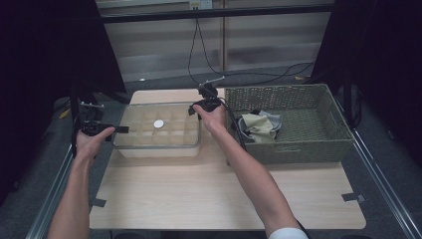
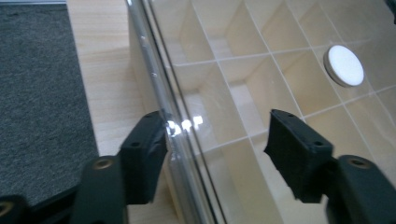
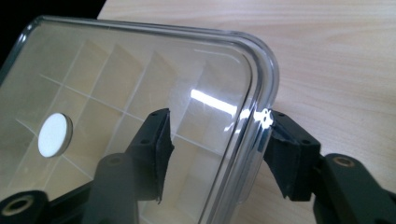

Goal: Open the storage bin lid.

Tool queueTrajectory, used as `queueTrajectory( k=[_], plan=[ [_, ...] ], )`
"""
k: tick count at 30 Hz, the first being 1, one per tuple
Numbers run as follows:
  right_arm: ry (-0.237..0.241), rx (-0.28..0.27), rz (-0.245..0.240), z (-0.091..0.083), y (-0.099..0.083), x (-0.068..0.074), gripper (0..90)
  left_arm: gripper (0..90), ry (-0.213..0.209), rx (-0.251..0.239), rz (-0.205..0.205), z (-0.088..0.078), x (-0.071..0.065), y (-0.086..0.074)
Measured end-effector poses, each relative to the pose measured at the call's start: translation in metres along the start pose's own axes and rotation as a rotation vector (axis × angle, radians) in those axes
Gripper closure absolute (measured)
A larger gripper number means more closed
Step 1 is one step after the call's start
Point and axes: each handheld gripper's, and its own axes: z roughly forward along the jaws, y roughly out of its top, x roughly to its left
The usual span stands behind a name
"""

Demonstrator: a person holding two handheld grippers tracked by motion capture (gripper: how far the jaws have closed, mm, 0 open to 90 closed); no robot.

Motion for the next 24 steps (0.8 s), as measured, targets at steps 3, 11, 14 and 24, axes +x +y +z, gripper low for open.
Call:
queueTrajectory(
  k=[3, 11, 14, 24],
  plan=[
    [0.01, -0.017, -0.001, -0.0026, -0.0008, -0.0008, 47.2, 45.1, -0.002, -0.006, 0.004, -0.0015, 0.0004, -0.0008],
    [0.017, -0.016, 0.022, -0.0012, -0.0014, -0.0051, 50.0, 42.8, -0.01, 0.004, -0.004, 0.0017, 0.0016, -0.0008],
    [0.017, -0.02, 0.026, -0.0002, -0.0018, -0.0055, 50.4, 38.5, -0.033, 0.014, -0.026, 0.0064, 0.0017, -0.0003],
    [0.01, -0.026, 0.02, -0.0028, -0.0031, -0.0039, 51.6, 41.9, -0.041, -0.011, -0.036, 0.0053, 0.005, -0.0023]
  ],
)
